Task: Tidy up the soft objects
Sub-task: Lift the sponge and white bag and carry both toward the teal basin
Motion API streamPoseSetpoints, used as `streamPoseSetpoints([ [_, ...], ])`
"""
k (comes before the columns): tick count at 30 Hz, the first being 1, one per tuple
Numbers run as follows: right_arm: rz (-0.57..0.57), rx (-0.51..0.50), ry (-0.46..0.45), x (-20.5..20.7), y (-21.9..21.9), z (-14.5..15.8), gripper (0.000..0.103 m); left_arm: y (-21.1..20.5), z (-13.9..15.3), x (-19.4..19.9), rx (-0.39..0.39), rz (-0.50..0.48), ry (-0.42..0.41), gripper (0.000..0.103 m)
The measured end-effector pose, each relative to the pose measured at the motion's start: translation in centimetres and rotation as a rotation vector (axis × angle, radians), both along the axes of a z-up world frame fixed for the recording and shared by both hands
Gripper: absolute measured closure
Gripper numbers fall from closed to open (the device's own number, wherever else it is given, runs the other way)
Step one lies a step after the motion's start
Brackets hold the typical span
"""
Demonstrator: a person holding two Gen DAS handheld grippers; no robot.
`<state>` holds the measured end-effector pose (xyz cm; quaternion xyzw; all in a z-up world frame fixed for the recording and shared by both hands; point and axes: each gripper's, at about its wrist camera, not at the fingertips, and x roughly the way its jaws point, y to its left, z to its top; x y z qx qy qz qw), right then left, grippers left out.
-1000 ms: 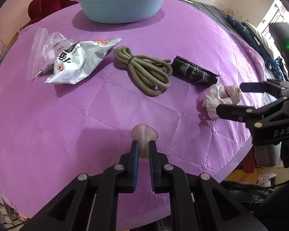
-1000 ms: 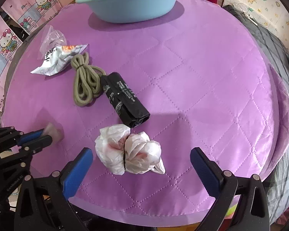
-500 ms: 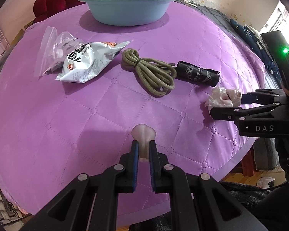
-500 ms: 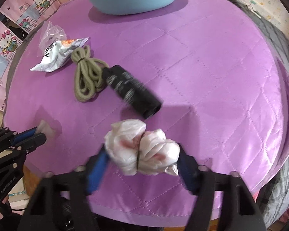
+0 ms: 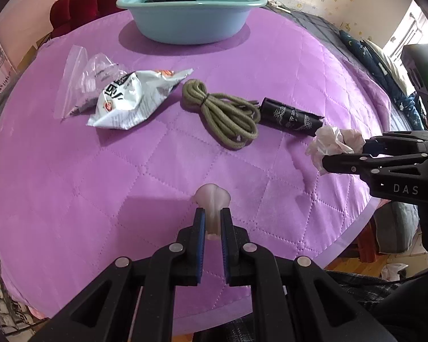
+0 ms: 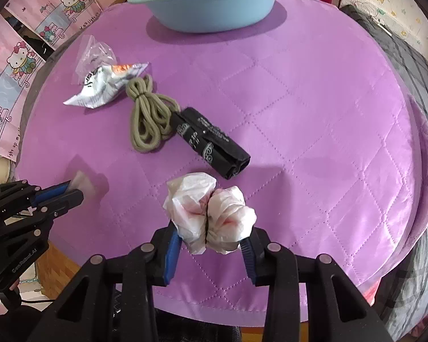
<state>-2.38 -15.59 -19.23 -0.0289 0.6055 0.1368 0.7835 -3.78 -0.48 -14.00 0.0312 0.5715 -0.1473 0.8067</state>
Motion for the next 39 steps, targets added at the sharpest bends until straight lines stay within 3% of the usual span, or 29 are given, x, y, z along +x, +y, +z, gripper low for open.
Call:
streamPoseSetpoints([
  [22, 0.014, -0.013, -0.103, 0.2, 0.3, 5.6, 0.063, -0.3, 4.5, 0.9, -0.008, -0.022, -0.083, 0.093],
  [39, 0.016, -0.011, -0.177, 1.8, 1.1, 11.1, 0.062, -1.3, 10.1, 2.7, -0.018, -0.061, -0.162, 0.093],
])
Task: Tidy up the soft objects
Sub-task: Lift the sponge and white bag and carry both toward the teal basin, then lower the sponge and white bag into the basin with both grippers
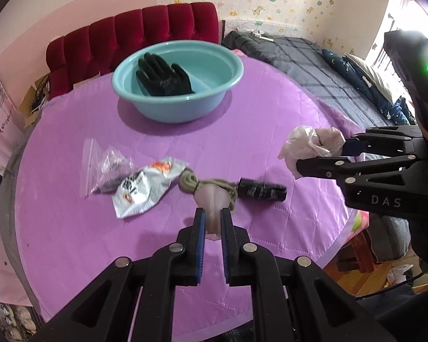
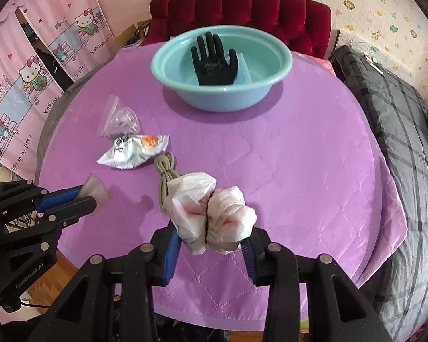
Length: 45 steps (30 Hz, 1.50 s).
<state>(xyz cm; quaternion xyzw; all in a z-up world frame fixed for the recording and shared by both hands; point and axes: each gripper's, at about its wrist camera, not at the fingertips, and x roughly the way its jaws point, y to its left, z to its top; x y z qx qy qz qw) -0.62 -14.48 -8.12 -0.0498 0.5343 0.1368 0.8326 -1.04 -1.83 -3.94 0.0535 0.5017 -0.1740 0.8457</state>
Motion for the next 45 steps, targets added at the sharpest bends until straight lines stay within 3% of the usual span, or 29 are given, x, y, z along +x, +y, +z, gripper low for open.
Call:
streamPoseSetpoints([
  [26, 0.009, 0.032, -0.098, 7.0, 0.8, 6.4, 0.062, -1.0, 5.2, 7.6, -0.011, -0.041, -0.077, 0.092],
  [45, -0.028, 0.039, -0.099, 16.6, 1.3, 6.0, 0.061, -0.9, 4.8, 16.9, -0.006, -0.037, -0.081, 0.092],
])
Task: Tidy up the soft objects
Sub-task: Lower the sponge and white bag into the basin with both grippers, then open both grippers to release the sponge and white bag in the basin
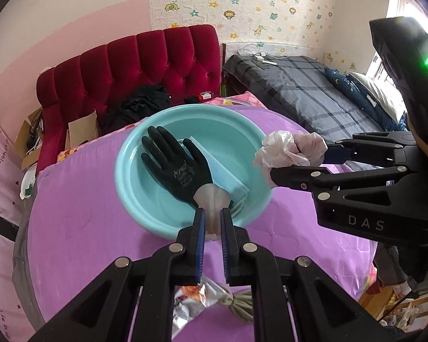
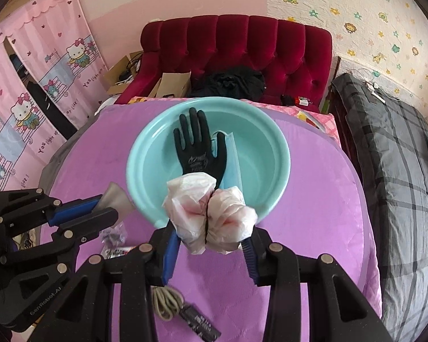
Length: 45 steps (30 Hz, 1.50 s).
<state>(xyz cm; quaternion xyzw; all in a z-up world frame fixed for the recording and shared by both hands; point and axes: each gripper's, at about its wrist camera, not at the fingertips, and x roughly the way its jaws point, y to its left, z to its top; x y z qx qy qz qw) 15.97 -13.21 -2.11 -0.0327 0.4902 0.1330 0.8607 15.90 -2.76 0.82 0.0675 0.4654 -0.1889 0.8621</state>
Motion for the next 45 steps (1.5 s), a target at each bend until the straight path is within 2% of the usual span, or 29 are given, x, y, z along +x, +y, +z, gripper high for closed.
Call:
streamPoseSetpoints([
  [12, -0.042, 0.034, 0.015, 5.9, 0.1, -1.3, 0.060, 0.5, -2.4, 5.2, -0.007, 0.016, 0.024, 0.092],
  [21, -0.070, 0.056, 0.043, 9.6, 0.3, -3.8, 0.060, 1.0, -5.2, 8.4, 0.008, 0.056, 0.043, 0.092],
  [28, -0.105, 0.082, 0.067, 11.5, 0.1, -5.8, 0.059, 0.7, -7.4, 9.6, 0.011, 0.085, 0.062, 0.092],
  [37, -0.142, 0.091, 0.083, 12.4, -0.3, -7.2, 0.057, 0.5, -7.9, 10.2, 0.016, 0.101, 0.068, 0.091],
  [41, -0.145, 0.091, 0.072, 12.4, -0.4, -6.8, 0.054, 0.3, -8.0, 10.2, 0.033, 0.108, 0.065, 0.088],
  [45, -0.168, 0.100, 0.061, 12.3, -0.8, -6.4, 0.042, 0.4, -7.8, 10.2, 0.042, 0.122, 0.054, 0.083],
])
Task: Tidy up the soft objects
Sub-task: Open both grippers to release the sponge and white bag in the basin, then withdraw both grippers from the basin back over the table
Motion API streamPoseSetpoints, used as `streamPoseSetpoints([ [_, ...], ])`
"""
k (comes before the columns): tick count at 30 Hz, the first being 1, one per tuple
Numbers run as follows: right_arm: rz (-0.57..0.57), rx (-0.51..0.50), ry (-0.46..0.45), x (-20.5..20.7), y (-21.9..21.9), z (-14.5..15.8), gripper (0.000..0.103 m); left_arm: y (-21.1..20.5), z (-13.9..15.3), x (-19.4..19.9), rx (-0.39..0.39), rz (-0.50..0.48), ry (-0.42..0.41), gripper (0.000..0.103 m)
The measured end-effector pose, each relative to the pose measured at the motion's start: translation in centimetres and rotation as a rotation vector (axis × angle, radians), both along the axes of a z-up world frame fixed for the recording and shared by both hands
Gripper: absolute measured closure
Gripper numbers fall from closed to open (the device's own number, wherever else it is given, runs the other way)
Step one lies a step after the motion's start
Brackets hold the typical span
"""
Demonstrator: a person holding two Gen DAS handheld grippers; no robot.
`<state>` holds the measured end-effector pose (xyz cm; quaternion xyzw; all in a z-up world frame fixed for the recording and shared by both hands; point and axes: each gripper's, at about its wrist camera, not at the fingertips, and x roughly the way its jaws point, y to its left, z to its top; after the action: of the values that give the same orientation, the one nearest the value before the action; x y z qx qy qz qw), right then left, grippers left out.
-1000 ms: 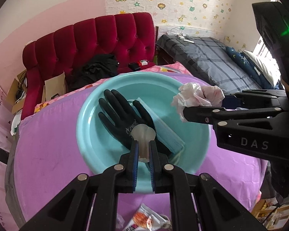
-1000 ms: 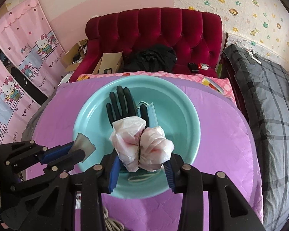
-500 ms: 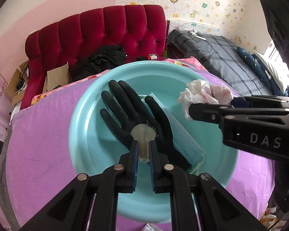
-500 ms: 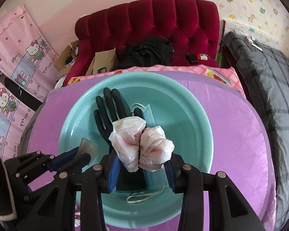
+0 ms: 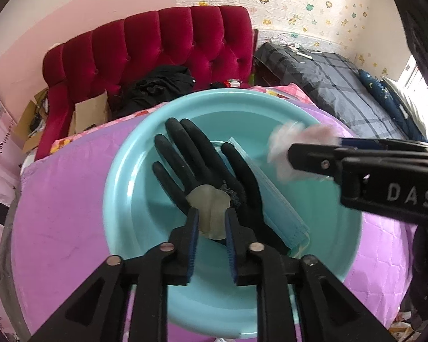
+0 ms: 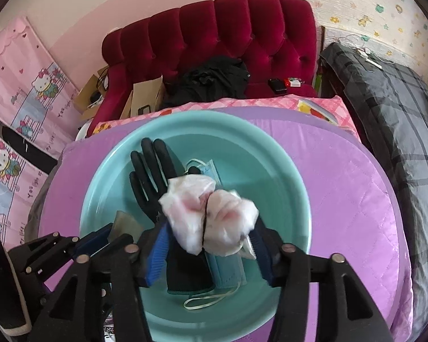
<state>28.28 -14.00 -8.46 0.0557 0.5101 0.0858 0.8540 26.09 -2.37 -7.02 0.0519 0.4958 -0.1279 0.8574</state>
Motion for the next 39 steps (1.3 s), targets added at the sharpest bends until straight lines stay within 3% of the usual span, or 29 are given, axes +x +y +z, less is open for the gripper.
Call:
streamPoseSetpoints([
  [2, -0.010, -0.005, -0.008, 0.0, -0.2, 0.3, 0.039, 0.1, 0.1, 0.0, 0.004, 0.005, -0.004, 0.074],
  [3, -0.017, -0.010, -0.013, -0.1, -0.3, 0.5, 0.034, 0.1, 0.1, 0.0, 0.006, 0.010, -0.006, 0.054],
  [4, -0.021, -0.013, -0.015, -0.1, -0.4, 0.6, 0.029, 0.2, 0.2, 0.0, 0.009, 0.016, -0.010, 0.025],
  [6, -0.030, -0.012, -0.024, -0.2, -0.6, 0.8, 0.014, 0.4, 0.4, -0.1, 0.013, 0.034, -0.039, 0.000],
  [9, -0.043, -0.029, -0.033, -0.4, -0.9, 1.1, 0.000, 0.4, 0.6, -0.2, 0.025, 0.042, -0.053, 0.000],
  [25, -0.032, -0.069, -0.061, -3.9, -0.5, 3.0, 0.000, 1.7, 2.4, -4.2, 0.043, 0.067, -0.072, 0.000],
  [39, -0.020, -0.097, -0.085, -10.4, 0.0, 4.9, 0.000, 3.3, 4.5, -10.0, 0.035, 0.080, -0.103, 0.000],
])
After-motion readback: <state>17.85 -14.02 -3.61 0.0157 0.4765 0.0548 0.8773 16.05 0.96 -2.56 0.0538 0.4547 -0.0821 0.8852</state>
